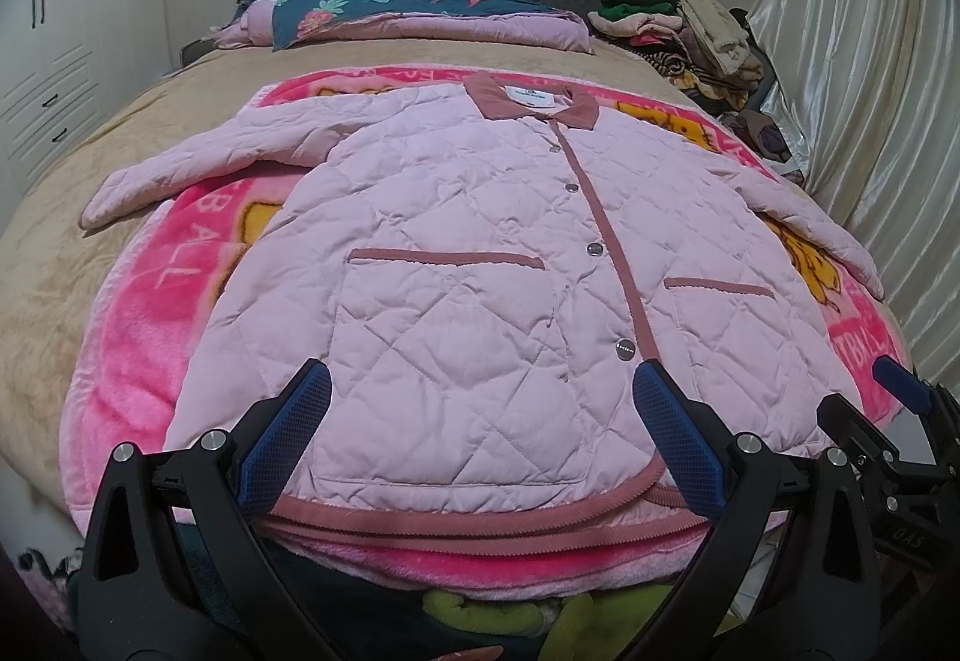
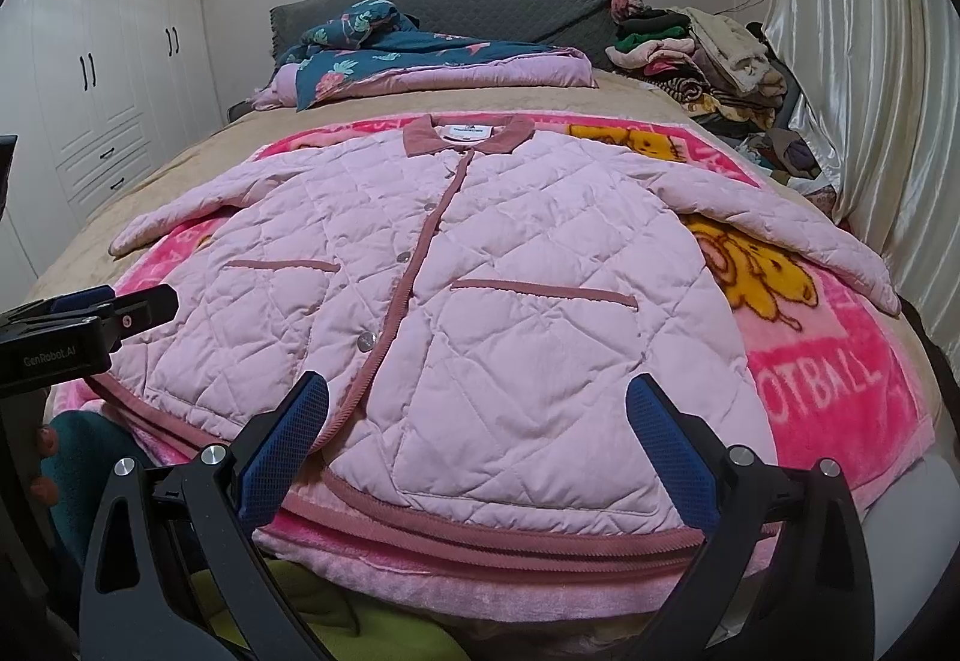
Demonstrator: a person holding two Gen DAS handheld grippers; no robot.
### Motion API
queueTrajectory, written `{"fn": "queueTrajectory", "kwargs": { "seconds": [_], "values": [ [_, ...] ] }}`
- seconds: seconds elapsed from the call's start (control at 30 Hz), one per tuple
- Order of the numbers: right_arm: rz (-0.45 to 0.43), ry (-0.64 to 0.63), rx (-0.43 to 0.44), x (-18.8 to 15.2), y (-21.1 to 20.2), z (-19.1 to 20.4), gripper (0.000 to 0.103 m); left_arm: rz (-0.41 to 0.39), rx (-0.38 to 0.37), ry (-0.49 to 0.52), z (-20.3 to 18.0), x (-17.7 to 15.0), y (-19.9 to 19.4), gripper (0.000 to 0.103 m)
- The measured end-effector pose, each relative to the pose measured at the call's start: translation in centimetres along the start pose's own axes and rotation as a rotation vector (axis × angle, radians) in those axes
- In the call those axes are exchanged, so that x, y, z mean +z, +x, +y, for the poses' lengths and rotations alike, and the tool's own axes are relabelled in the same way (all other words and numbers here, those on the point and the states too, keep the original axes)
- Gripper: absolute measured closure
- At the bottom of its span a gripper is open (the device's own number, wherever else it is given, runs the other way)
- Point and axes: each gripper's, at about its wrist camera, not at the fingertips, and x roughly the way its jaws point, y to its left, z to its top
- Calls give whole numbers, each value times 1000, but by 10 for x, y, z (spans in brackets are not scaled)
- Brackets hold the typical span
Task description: Fold large clothes
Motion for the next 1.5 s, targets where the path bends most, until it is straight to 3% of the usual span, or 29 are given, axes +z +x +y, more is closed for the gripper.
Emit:
{"fn": "queueTrajectory", "kwargs": {
  "seconds": [0.43,1.5],
  "values": [
    [11,6,13,3,7,-4,4,6,6,-5,-7,14,-3,9],
    [9,69,21,95,81,-37,4,21,-40,4,-26,91,65,9]
  ]
}}
